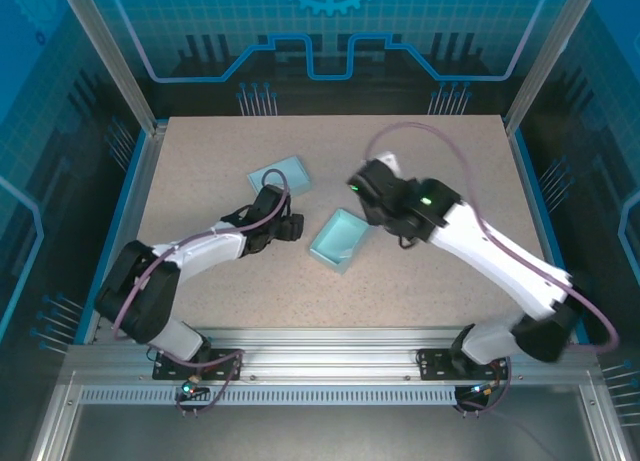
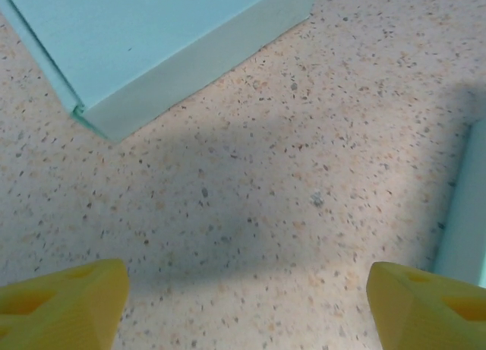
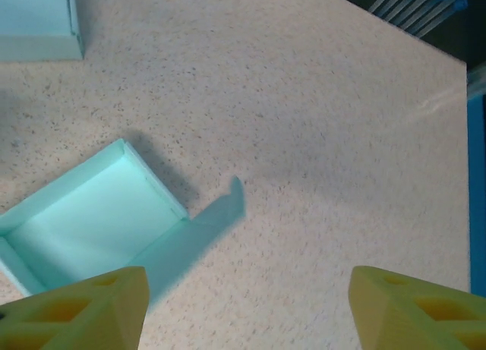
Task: Fold the paper box
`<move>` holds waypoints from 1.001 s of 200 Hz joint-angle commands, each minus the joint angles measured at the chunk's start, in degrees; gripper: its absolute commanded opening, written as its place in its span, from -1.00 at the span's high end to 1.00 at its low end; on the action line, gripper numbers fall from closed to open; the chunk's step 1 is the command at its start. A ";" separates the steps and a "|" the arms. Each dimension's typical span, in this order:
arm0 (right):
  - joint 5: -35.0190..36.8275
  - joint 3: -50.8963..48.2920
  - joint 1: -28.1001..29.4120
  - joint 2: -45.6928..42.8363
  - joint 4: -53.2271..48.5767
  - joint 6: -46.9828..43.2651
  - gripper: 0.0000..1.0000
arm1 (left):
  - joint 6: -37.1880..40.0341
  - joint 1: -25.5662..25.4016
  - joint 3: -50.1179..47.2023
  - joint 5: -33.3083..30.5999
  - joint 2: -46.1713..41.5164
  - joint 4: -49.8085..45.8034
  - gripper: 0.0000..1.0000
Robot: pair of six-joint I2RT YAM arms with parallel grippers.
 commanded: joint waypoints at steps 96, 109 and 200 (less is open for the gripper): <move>-38.37 -45.80 -18.20 -4.70 46.54 15.68 0.44 | -2.47 -0.31 4.26 11.75 11.56 -2.17 -0.28; -39.91 -44.75 -18.55 -0.07 49.54 14.78 0.45 | -3.37 -0.90 2.81 12.78 11.10 -1.00 -0.26; -57.80 -22.69 -27.55 28.68 54.50 3.59 0.51 | -14.29 -12.38 -12.50 17.23 -0.11 13.90 -0.25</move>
